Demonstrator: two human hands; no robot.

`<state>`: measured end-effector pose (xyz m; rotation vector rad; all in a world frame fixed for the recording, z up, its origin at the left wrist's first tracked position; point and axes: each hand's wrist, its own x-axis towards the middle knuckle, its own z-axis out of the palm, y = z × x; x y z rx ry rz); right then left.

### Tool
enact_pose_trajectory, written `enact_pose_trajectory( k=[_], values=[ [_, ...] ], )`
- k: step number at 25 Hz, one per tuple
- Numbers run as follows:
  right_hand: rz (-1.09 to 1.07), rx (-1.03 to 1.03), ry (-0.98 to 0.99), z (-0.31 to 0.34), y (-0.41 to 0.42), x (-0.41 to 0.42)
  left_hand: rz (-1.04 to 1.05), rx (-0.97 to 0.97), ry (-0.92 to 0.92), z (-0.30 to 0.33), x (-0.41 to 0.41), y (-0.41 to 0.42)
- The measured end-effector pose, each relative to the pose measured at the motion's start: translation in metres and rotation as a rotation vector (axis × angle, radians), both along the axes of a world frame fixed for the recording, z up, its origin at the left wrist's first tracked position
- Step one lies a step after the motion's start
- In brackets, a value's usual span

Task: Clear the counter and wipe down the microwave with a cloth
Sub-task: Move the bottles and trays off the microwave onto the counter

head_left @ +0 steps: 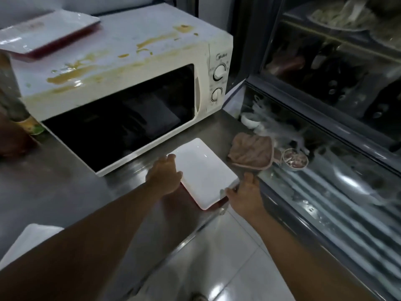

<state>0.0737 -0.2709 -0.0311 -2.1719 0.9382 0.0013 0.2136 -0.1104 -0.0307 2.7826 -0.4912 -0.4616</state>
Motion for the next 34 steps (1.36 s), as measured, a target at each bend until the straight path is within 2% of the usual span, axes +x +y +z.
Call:
enact_pose_trajectory(
  k=[8, 15, 24, 31, 34],
  values=[
    [-0.085, 0.095, -0.097, -0.028, -0.006, 0.014, 0.074, 0.069, -0.071, -0.022, 0.042, -0.028],
    [-0.130, 0.023, -0.100, -0.021, 0.000, 0.021, 0.171, -0.003, -0.115, -0.019, 0.035, -0.005],
    [-0.002, -0.065, -0.206, 0.036, 0.059, 0.030, 0.362, -0.053, -0.116, 0.026, -0.009, 0.099],
    [0.234, -0.127, -0.302, 0.087, 0.145, 0.038, 0.547, -0.152, -0.157, 0.067, -0.059, 0.210],
    [0.339, -0.117, -0.288, 0.098, 0.183, 0.043, 0.627, -0.125, -0.182, 0.081, -0.085, 0.254]
  ],
)
